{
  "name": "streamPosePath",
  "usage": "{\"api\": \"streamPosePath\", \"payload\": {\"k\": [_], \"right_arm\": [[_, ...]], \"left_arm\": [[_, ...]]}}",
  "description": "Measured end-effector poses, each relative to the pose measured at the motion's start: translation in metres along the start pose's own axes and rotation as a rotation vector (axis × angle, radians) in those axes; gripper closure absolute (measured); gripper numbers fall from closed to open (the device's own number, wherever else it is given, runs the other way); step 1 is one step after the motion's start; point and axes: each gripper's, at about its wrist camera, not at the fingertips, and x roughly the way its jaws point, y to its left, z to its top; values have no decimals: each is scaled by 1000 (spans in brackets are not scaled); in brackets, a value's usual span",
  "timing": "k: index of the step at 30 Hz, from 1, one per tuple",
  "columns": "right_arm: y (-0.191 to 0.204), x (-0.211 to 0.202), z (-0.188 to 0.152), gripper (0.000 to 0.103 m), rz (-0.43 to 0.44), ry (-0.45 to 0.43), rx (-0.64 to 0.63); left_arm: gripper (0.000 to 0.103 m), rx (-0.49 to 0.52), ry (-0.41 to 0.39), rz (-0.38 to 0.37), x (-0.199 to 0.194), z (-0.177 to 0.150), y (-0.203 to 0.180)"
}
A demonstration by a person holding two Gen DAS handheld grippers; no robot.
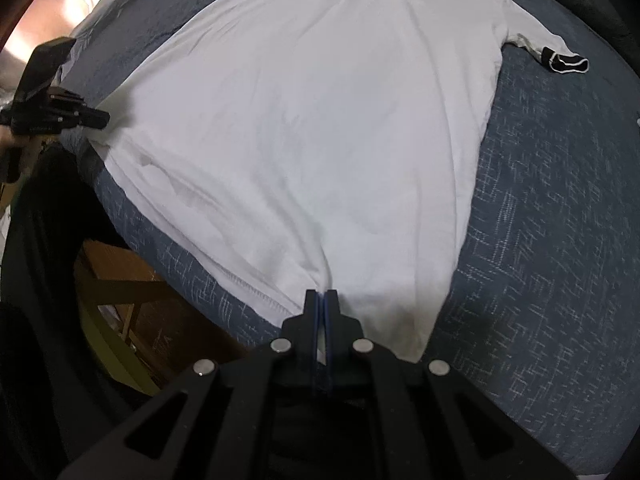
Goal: Fold clothes
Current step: 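Pull the hem with both tools to stretch the shirt flat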
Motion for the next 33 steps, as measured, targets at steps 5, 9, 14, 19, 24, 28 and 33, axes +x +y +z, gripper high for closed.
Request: {"api": "streamPosePath", "payload": {"k": [5,9,14,19,24,28,33], "right_arm": [[-6,-6,0,101,19,-7,12],[-12,-11,0,101,33,-12,21],[-20,-14,0,101,46,-16,32],[-14,-10,-2,101,45,-24,36],[-16,-22,-3,100,69,-47,41],[-15,-31,-5,100,101,-51,30],[-12,-31,-9,100,114,-27,8]], "left_arm": [[69,27,12,-5,11,-4,-9],[69,79,29,14,17,-5,-12],[93,154,59,46,24,-5,-14],[101,142,53,18,19,2,-3],[101,161,36,-56,-14,1,9],[101,167,41,-109,-36,-1,5],[101,175,78,-117,-28,9,0]]}}
